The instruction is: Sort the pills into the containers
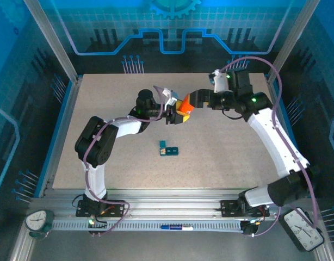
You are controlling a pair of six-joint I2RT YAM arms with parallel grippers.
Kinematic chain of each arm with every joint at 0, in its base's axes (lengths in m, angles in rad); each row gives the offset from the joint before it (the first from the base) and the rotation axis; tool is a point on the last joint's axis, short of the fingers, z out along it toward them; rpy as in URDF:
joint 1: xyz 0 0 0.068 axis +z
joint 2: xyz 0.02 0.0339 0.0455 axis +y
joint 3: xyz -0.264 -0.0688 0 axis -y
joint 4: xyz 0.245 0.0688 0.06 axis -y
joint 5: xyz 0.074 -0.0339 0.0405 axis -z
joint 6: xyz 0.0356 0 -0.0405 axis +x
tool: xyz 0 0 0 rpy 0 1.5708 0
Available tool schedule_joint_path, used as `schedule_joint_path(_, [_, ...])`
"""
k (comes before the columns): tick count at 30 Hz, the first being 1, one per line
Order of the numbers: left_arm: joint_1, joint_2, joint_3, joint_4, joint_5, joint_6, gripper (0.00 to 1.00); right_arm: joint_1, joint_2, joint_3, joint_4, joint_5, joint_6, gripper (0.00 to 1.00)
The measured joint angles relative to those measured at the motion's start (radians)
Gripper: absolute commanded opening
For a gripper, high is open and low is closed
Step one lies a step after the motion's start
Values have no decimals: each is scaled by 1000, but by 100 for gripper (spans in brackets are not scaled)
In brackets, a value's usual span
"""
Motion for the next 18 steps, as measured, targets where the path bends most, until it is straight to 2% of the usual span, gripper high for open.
schedule_joint_path(4, [16,0,24,92,34,-115,0,-37,-29,-43,92,-25,-86,91])
schedule_joint_path(10, [23,0,55,232,82,-272,0,-43,34,-29,184,-105,-187,92])
schedule_joint_path(18, [25,8,59,281,101,-349,0,-43,131,29,246,-205,-200,89])
